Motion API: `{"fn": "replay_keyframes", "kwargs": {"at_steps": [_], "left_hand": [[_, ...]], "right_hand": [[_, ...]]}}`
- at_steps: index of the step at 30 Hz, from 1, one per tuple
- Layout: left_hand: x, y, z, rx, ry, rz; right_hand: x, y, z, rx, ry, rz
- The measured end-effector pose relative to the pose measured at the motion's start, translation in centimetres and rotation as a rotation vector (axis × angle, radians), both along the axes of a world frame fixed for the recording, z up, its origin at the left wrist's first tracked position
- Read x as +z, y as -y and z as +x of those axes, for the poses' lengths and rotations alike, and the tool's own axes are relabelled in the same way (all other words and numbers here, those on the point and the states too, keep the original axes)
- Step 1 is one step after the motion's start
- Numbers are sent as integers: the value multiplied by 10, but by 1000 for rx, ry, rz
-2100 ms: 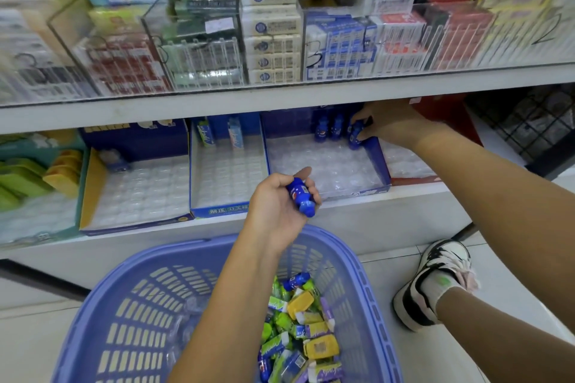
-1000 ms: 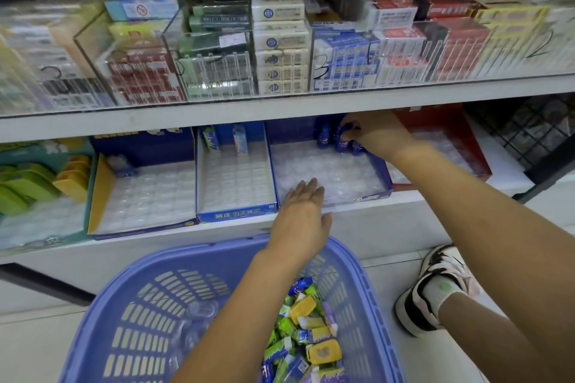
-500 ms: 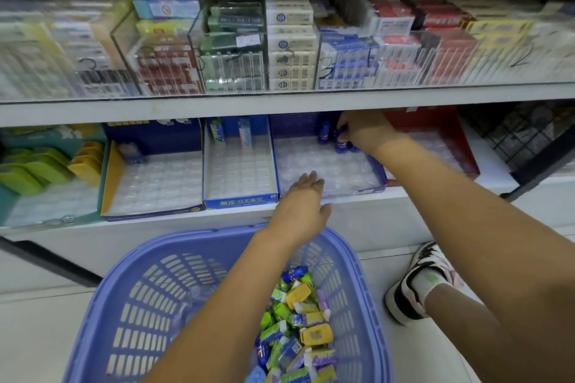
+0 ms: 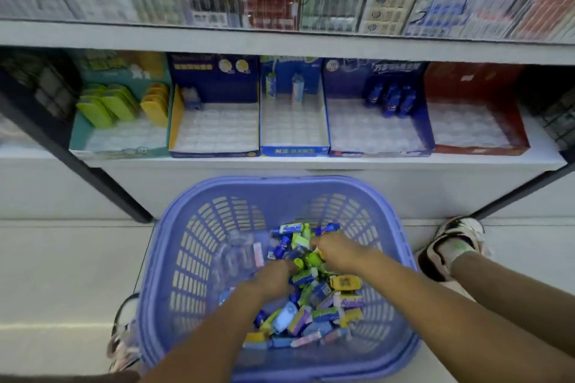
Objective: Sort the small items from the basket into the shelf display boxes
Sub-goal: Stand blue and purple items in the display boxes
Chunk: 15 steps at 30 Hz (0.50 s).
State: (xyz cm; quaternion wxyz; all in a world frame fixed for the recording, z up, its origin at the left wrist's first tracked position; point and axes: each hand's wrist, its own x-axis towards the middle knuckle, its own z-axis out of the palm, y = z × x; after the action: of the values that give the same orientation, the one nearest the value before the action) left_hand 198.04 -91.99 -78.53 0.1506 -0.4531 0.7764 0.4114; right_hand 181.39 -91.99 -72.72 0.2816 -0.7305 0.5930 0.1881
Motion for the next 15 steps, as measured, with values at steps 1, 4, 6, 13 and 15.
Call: {"fn": "replay_keyframes", "kwargs": {"at_steps": [1, 4, 6, 13, 15], "left_hand": [[-8, -4, 2, -7, 0, -2], [-23, -8, -5, -11, -58, -10], [-28, -7, -13, -39, -58, -27], [-46, -5, -31, 1, -98, 15], [-46, -3, -30, 27, -161, 36]], "right_hand": [[-10, -3, 0, 22, -46, -7], [-30, -8, -7, 63, -171, -43], [-40, -11, -11, 58, -214, -38], [-55, -11, -10, 314, -328, -17], [-56, -11, -6, 318, -342, -14]]}}
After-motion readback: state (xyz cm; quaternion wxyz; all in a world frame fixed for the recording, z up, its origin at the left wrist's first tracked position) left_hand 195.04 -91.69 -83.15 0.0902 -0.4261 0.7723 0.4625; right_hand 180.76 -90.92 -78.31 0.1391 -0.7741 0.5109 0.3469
